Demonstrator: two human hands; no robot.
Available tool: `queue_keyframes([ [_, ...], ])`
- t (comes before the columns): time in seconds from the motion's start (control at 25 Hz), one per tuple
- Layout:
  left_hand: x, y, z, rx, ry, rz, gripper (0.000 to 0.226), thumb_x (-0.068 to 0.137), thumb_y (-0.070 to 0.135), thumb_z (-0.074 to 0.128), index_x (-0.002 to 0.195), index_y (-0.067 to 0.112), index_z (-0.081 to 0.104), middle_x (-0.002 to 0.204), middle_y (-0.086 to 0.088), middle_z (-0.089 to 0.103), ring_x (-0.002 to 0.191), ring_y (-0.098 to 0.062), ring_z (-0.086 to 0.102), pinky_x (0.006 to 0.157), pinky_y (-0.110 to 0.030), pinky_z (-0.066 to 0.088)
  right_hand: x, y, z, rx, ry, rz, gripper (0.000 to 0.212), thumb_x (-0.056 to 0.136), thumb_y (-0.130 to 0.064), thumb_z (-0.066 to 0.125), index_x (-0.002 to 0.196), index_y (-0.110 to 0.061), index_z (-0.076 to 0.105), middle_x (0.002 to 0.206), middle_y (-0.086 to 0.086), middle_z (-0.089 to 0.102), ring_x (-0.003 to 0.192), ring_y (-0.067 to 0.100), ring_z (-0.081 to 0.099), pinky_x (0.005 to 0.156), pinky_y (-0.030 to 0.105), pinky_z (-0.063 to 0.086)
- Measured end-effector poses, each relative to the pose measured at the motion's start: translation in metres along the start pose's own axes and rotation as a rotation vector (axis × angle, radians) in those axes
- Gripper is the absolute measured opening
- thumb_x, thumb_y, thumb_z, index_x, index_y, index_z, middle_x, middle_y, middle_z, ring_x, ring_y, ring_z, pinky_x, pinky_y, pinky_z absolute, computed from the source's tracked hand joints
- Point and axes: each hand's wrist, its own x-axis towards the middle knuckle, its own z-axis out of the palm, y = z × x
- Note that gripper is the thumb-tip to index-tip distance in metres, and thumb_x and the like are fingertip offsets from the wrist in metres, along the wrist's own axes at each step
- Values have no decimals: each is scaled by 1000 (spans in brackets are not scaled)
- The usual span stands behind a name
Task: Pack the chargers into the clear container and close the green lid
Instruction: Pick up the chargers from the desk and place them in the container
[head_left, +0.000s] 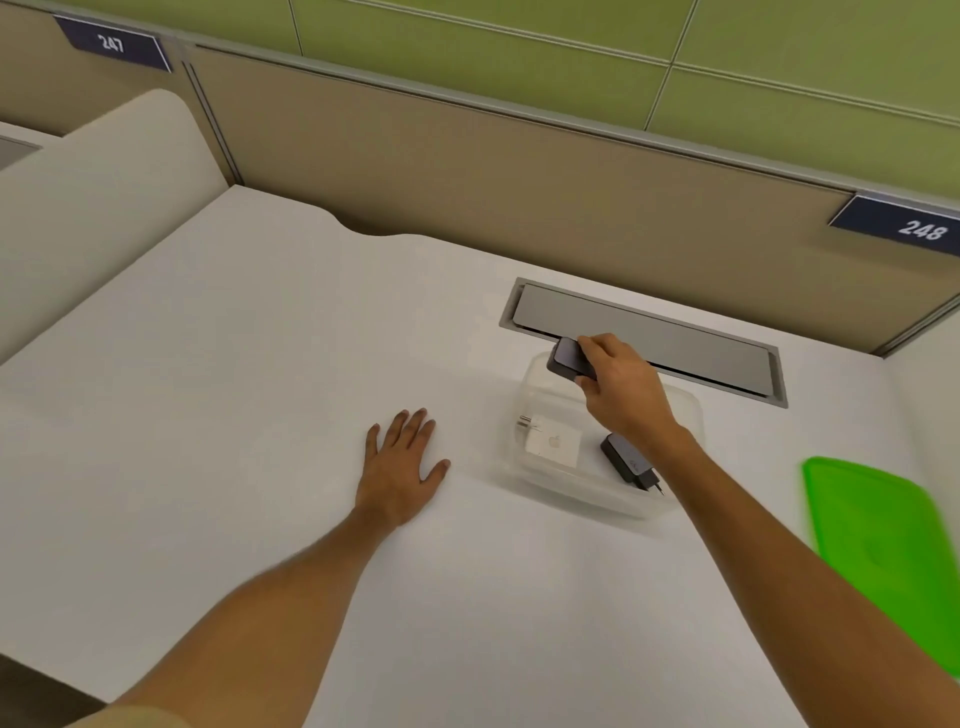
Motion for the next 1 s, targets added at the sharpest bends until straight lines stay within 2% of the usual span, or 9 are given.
queue_keyframes([
  [0.32,0,-1,2,-11,11,1,68,89,61,22,147,25,28,159,7,21,147,-14,12,120,-44,4,-22,26,31,-79,-159,43,46,86,-18,63,130,-13,50,127,6,57,106,27,57,82,37,53],
  [0.52,0,-1,2,-11,14,0,68,89,61,23,147,25,28,159,7,21,147,-14,12,120,-45,4,-16,29,51,-104,-241,63,48,88,-17,61,133,-13,48,131,7,56,108,27,58,86,37,53],
  [0.72,0,-1,2,-24,32,3,68,89,60,24,146,24,31,158,6,24,147,-15,16,120,-46,7,-8,32,65,-92,-295,77,49,87,-13,60,134,-11,48,131,9,55,106,31,59,84,40,53],
  [1.0,0,-1,1,-15,12,1,68,89,60,24,147,25,29,159,6,22,148,-15,13,120,-45,4,-7,34,73,-40,-323,97,51,87,-14,60,135,-17,45,131,7,56,105,30,60,85,40,52],
])
